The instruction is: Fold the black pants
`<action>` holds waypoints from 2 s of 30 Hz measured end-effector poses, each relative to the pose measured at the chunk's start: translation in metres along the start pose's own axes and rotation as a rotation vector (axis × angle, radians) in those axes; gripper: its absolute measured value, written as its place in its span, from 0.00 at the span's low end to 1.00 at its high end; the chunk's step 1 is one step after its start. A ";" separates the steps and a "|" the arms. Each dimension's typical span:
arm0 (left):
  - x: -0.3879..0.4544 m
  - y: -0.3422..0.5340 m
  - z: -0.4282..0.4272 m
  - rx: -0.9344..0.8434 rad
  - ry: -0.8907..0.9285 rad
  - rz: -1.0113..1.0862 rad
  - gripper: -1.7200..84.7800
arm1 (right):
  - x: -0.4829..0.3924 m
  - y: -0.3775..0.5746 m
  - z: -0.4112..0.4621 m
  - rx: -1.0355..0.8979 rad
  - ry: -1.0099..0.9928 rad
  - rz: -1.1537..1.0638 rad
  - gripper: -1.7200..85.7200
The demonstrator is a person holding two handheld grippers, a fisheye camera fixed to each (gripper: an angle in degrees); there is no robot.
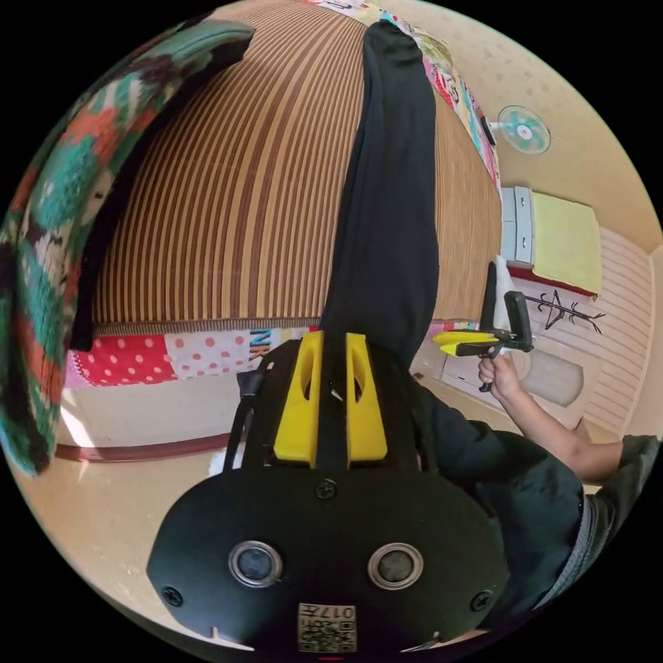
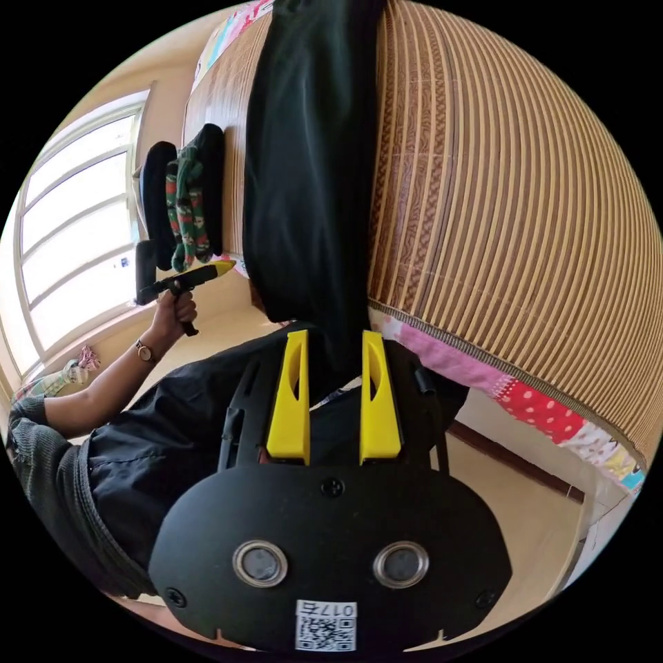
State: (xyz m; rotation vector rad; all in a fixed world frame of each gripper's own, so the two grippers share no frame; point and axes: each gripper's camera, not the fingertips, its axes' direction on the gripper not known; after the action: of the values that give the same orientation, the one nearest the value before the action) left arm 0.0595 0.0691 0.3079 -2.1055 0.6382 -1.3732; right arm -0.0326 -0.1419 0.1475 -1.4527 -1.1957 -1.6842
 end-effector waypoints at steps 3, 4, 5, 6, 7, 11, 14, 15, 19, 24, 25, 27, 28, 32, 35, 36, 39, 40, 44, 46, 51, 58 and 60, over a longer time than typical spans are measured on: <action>0.019 -0.029 0.013 -0.049 -0.061 0.053 0.11 | 0.001 -0.040 0.007 -0.018 0.046 0.025 0.14; 0.026 -0.037 0.022 -0.088 -0.062 0.074 0.11 | 0.000 -0.054 0.015 -0.049 0.061 0.030 0.13; 0.034 -0.043 0.034 -0.151 -0.065 0.089 0.10 | 0.000 -0.060 0.019 -0.063 0.068 0.036 0.12; 0.037 -0.044 0.039 -0.173 -0.076 0.092 0.10 | -0.001 -0.067 0.027 -0.086 0.086 0.044 0.09; 0.045 -0.044 0.044 -0.182 -0.120 0.104 0.09 | -0.002 -0.069 0.035 -0.107 0.090 0.045 0.08; 0.062 -0.028 0.050 -0.199 -0.161 0.080 0.07 | -0.005 -0.056 0.047 -0.113 0.097 0.049 0.07; 0.071 -0.017 0.064 -0.338 -0.198 0.048 0.08 | 0.000 -0.037 0.057 -0.139 0.032 0.039 0.08; 0.074 -0.015 0.063 -0.346 -0.217 0.053 0.08 | 0.002 -0.030 0.052 -0.099 0.007 0.022 0.09; 0.085 -0.018 0.028 -0.163 -0.159 0.077 0.09 | 0.024 -0.027 0.017 0.096 -0.118 0.020 0.12; 0.066 -0.063 0.014 -0.029 0.120 0.036 0.14 | 0.056 -0.064 0.008 0.222 -0.273 0.033 0.15; 0.064 -0.076 0.016 -0.017 0.169 0.043 0.14 | 0.061 -0.075 0.013 0.228 -0.311 0.038 0.15; 0.063 -0.091 0.022 -0.016 0.162 0.045 0.14 | 0.067 -0.088 0.026 0.224 -0.353 0.057 0.15; 0.066 -0.099 0.028 -0.029 0.166 0.069 0.13 | 0.070 -0.094 0.038 0.220 -0.396 0.068 0.15; 0.074 -0.107 0.049 -0.077 0.168 0.095 0.10 | 0.077 -0.095 0.067 0.266 -0.520 0.113 0.11; 0.076 -0.096 0.056 -0.088 0.148 0.099 0.08 | 0.079 -0.082 0.088 0.291 -0.622 0.115 0.08; 0.075 -0.092 0.057 -0.085 0.160 0.100 0.08 | 0.079 -0.071 0.094 0.307 -0.653 0.105 0.07; 0.071 -0.068 0.053 -0.053 0.336 0.146 0.06 | 0.071 -0.034 0.101 0.354 -0.756 0.039 0.06; 0.072 -0.055 0.050 -0.042 0.410 0.177 0.06 | 0.063 -0.014 0.101 0.367 -0.792 -0.004 0.05; 0.095 0.006 0.025 -0.001 0.586 0.348 0.06 | 0.030 0.051 0.099 0.386 -0.815 -0.131 0.05; 0.110 0.036 0.014 0.007 0.643 0.411 0.06 | 0.001 0.096 0.095 0.400 -0.827 -0.228 0.04; 0.151 0.110 -0.017 0.069 0.854 0.515 0.09 | -0.066 0.178 0.075 0.470 -0.819 -0.421 0.04; 0.242 0.192 -0.090 0.200 0.855 0.787 0.07 | -0.198 0.291 0.034 0.531 -0.611 -0.747 0.03; 0.270 0.214 -0.113 0.229 0.851 0.898 0.06 | -0.232 0.322 0.024 0.556 -0.592 -0.841 0.03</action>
State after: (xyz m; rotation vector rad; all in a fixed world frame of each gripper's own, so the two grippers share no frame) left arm 0.0342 -0.2845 0.3838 -0.7522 1.4341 -1.5900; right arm 0.3106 -0.2767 -0.0004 -1.1679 -2.6254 -1.1762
